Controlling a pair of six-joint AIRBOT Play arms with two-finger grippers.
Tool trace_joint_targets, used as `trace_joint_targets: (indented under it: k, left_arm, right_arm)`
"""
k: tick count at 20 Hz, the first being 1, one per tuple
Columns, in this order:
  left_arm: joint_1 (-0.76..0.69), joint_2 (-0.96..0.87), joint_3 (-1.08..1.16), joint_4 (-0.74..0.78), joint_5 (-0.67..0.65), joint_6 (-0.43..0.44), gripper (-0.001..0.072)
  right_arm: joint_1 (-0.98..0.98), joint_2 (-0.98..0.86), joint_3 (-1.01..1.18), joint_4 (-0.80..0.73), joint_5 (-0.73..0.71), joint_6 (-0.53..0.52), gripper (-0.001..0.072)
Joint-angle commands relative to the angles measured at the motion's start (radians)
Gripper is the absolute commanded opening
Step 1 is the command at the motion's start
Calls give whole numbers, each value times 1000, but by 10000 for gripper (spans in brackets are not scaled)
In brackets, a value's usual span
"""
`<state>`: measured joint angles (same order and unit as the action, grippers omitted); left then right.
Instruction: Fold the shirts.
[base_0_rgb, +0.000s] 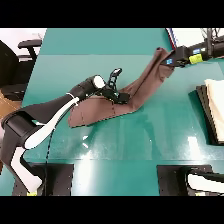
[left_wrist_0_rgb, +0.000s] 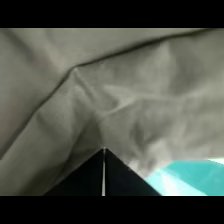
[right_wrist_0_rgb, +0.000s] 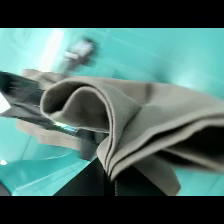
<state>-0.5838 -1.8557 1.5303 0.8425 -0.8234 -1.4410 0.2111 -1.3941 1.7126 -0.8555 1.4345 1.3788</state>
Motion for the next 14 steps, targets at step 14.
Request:
trace_joint_targets:
  k: [14]
  left_arm:
    - [460, 516, 34, 358, -203, 2, 27]
  right_arm:
    - [520, -126, 39, 140, -333, -24, 13]
